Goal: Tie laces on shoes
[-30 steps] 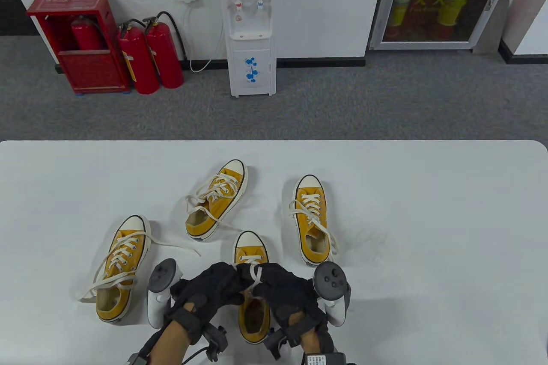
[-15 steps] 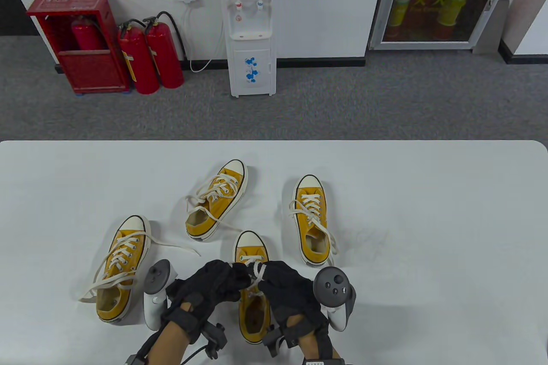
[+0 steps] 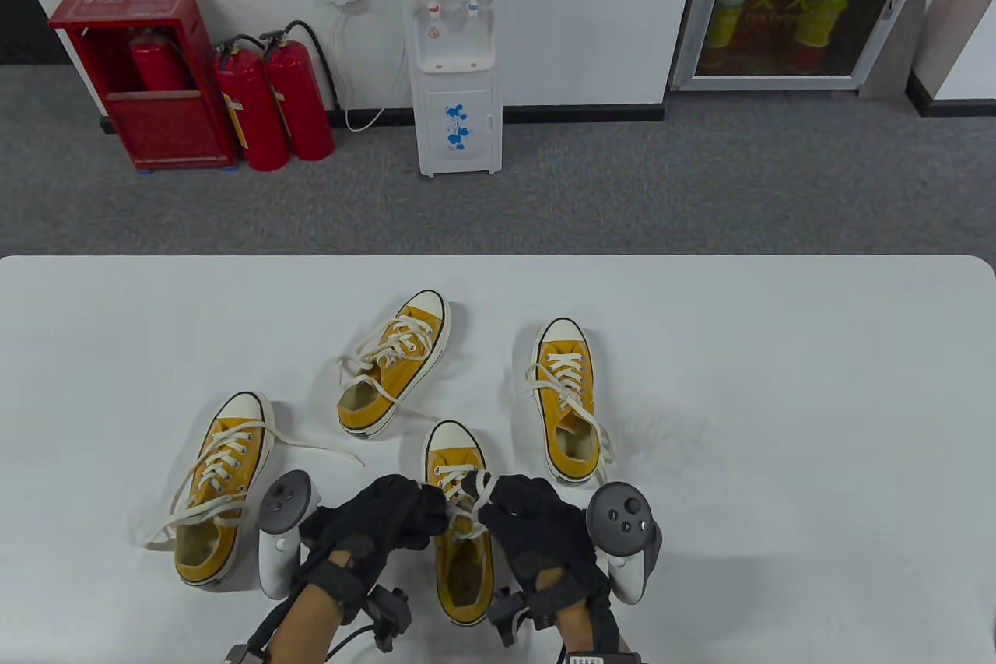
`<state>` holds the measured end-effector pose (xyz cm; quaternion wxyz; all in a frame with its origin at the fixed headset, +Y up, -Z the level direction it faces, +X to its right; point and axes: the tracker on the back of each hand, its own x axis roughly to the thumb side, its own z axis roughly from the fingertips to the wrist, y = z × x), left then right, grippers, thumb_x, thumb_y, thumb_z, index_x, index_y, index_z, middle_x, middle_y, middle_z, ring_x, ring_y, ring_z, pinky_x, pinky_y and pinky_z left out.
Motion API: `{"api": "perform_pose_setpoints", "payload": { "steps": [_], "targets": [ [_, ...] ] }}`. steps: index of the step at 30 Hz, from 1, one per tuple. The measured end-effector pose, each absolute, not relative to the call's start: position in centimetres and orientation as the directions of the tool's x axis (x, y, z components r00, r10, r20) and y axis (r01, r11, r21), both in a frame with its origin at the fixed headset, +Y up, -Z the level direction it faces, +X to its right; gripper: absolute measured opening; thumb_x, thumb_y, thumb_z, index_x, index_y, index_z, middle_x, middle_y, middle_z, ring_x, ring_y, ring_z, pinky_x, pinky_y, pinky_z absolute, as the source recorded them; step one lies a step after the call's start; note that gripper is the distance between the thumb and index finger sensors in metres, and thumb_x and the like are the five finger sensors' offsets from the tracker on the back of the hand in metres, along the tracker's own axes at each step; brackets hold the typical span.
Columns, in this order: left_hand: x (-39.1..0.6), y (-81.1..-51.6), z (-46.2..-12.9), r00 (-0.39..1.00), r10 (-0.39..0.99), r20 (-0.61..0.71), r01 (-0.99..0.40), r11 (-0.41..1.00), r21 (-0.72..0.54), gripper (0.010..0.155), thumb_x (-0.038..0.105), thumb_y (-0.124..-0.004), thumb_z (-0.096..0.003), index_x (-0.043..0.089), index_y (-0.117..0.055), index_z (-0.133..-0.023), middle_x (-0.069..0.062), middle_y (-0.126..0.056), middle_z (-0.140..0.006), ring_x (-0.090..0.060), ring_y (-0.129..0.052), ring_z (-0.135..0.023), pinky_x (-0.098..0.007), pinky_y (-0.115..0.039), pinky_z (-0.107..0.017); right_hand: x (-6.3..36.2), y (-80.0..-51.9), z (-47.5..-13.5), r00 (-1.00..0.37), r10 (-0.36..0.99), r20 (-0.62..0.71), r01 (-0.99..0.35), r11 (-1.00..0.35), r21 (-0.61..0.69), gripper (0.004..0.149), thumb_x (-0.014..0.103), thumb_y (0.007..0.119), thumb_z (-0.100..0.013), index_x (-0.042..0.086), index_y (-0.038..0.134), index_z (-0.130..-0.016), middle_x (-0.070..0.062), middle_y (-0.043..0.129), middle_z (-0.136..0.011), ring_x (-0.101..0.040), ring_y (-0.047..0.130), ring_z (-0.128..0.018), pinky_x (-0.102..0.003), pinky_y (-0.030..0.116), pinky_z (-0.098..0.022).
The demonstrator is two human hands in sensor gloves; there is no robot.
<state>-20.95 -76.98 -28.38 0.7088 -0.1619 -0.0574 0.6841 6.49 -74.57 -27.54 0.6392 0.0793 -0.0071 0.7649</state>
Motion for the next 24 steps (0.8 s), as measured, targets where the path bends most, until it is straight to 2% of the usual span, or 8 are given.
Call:
{"api": "perform_pose_setpoints", "payload": {
  "steps": [3,7,11,15,21,24],
  "targets": [
    [-21.1,-76.9,-28.5,0.116,0.985,-0.124,-0.951,0.074,-0.300,0.039,0.052,-0.070,-0.0510,0.023,-0.085,-0.071,-0.005,-0.094,-0.088,-0.031,-0.103,-0.067,-0.057,-0.078,-0.057,6.6,-74.8,-27.7,-0.155,0.981,0.114,-0.980,-0.167,0.109,0.041,0.030,0.091,-0.040,0.015,0.094,-0.078,-0.009,0.097,-0.070,-0.025,0.090,-0.053,-0.062,0.054,-0.064],
    [-21.6,-76.9,-28.6,0.189,0.976,-0.108,-0.950,0.154,-0.271,0.039,0.052,-0.070,-0.0508,0.023,-0.085,-0.071,-0.006,-0.094,-0.088,-0.031,-0.103,-0.066,-0.057,-0.078,-0.057,6.6,-74.9,-27.8,-0.120,0.989,0.088,-0.980,-0.132,0.149,0.044,0.033,0.092,-0.040,0.013,0.092,-0.079,-0.008,0.100,-0.066,-0.014,0.094,-0.031,-0.055,0.071,-0.053],
    [-21.9,-76.8,-28.6,0.264,0.959,-0.101,-0.946,0.237,-0.223,0.039,0.052,-0.070,-0.0506,0.022,-0.086,-0.072,-0.007,-0.093,-0.089,-0.032,-0.102,-0.068,-0.058,-0.077,-0.058,6.5,-75.3,-28.0,-0.076,0.996,0.036,-0.973,-0.082,0.214,0.050,0.037,0.093,-0.039,0.011,0.089,-0.081,-0.006,0.102,-0.063,-0.010,0.093,-0.021,-0.051,0.077,-0.047],
    [-22.1,-76.7,-28.5,0.357,0.929,-0.096,-0.925,0.337,-0.179,0.043,0.053,-0.070,-0.0502,0.022,-0.083,-0.078,-0.010,-0.088,-0.094,-0.035,-0.099,-0.072,-0.060,-0.074,-0.060,6.4,-75.3,-28.1,-0.070,0.997,0.018,-0.966,-0.072,0.248,0.052,0.037,0.094,-0.039,0.011,0.087,-0.083,-0.005,0.101,-0.062,-0.012,0.093,-0.024,-0.052,0.074,-0.050],
    [-22.1,-76.8,-28.4,0.391,0.915,-0.095,-0.914,0.375,-0.154,0.058,0.055,-0.070,-0.0500,0.020,-0.068,-0.096,-0.015,-0.067,-0.109,-0.041,-0.084,-0.089,-0.064,-0.065,-0.065,6.1,-74.9,-27.9,-0.133,0.990,0.051,-0.960,-0.142,0.240,0.052,0.030,0.092,-0.040,0.014,0.082,-0.089,-0.003,0.095,-0.066,-0.024,0.093,-0.051,-0.063,0.056,-0.065],
    [-22.1,-76.7,-28.3,0.373,0.923,-0.095,-0.923,0.359,-0.142,0.063,0.056,-0.070,-0.0500,0.019,-0.061,-0.101,-0.016,-0.058,-0.113,-0.042,-0.078,-0.094,-0.066,-0.061,-0.067,6.1,-74.9,-27.8,-0.197,0.977,0.078,-0.953,-0.210,0.218,0.050,0.028,0.088,-0.041,0.016,0.082,-0.089,0.000,0.093,-0.068,-0.023,0.096,-0.054,-0.061,0.063,-0.064]
  ]
}}
